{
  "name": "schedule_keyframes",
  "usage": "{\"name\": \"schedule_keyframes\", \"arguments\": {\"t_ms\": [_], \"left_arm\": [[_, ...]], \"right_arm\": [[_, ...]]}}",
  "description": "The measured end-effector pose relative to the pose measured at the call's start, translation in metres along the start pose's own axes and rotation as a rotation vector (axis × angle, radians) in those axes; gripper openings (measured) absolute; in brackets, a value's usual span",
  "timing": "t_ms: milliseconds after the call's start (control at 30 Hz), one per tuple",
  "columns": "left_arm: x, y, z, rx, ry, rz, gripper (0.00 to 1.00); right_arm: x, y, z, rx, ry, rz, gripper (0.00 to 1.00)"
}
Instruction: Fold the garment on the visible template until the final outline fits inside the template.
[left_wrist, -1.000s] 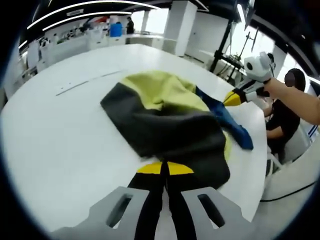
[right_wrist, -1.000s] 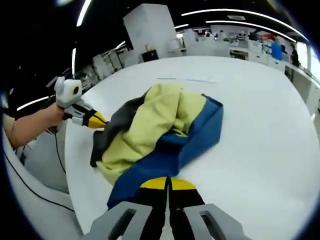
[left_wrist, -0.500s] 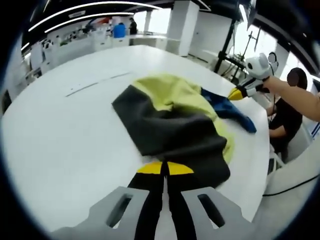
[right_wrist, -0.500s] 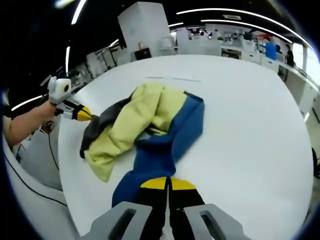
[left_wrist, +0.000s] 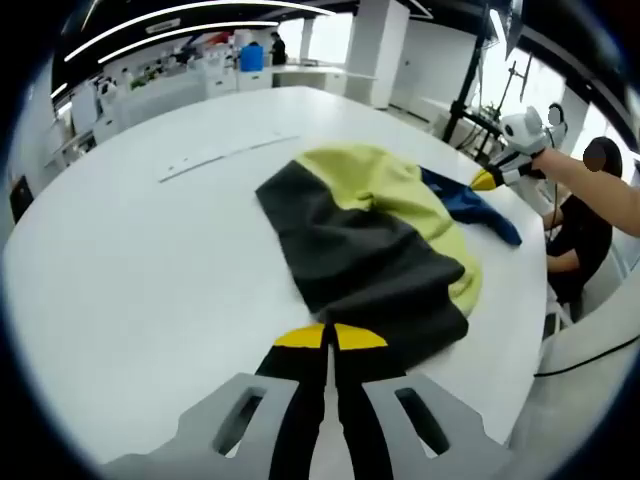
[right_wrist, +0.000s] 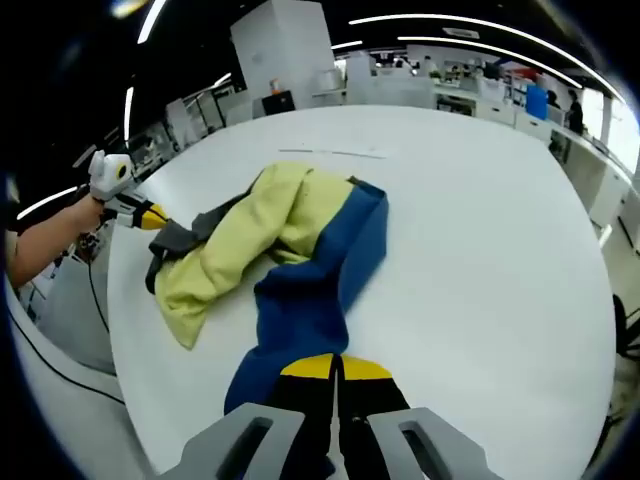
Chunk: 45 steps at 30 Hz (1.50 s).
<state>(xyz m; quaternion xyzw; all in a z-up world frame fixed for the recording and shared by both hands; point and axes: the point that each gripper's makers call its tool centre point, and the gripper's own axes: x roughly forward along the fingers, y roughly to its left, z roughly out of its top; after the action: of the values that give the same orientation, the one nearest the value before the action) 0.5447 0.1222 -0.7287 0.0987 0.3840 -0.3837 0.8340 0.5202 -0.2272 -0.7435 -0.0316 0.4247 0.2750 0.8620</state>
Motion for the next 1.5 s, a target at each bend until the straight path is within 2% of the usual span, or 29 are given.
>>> {"name": "schedule_keyframes", "arguments": {"t_ms": [333,667,1067,1500], "left_arm": [[-0.012,0.021,-0.01,-0.01,0.024,0.034,0.0],[-0.022,0.033,-0.018,-0.011,0.049,0.066,0.0],[-0.035,0.065,-0.033,-0.029,0.093,0.121,0.0],[-0.037,0.087,-0.04,-0.045,0.124,0.144,0.0]], "right_arm": [[-0.003,-0.013,-0.004,-0.011,0.027,-0.027,0.0],[-0.006,-0.031,-0.002,-0.008,0.041,-0.056,0.0],[-0.006,-0.056,-0.005,0.001,0.065,-0.095,0.0],[-0.003,-0.07,-0.005,0.003,0.09,-0.104,0.0]]}}
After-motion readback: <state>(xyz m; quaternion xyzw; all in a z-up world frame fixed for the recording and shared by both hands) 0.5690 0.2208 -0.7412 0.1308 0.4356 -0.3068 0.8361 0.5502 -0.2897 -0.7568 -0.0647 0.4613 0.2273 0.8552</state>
